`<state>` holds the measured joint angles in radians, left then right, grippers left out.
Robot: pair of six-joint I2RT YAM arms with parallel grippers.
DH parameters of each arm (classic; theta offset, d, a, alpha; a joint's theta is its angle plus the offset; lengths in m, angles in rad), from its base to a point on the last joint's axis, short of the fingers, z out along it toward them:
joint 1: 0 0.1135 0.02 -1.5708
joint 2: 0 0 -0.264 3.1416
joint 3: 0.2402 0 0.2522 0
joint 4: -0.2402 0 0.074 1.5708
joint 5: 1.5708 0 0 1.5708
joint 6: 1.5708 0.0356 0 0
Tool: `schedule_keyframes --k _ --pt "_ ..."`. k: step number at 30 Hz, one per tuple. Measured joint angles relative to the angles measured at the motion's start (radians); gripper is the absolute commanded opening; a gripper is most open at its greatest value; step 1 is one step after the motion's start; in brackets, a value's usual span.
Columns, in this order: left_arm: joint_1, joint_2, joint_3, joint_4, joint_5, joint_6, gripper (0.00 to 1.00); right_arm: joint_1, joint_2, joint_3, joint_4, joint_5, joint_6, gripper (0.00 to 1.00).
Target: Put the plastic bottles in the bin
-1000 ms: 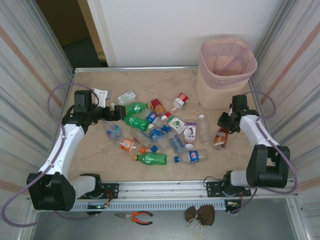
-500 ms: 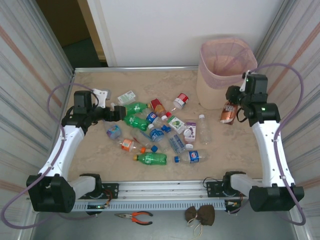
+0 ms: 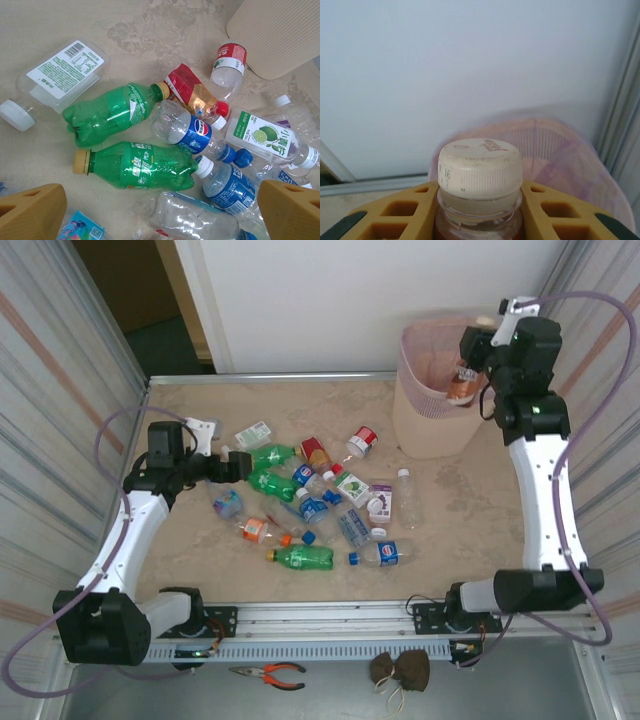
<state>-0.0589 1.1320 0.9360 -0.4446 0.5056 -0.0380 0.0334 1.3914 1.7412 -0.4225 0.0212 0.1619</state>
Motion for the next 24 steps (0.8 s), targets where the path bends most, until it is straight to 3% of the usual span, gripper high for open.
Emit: schedule_keyframes --k 13,24 --pt "0.000 -0.001 -0.008 0.001 -0.001 0.000 0.98 0.000 0.343 0.263 0.074 -0.019 -0.138 0.34" --pt "-0.028 0.001 -0.015 0.000 -0.033 0.008 0.99 -0.011 0.615 0.458 -0.098 -0.081 -0.144 0.31"
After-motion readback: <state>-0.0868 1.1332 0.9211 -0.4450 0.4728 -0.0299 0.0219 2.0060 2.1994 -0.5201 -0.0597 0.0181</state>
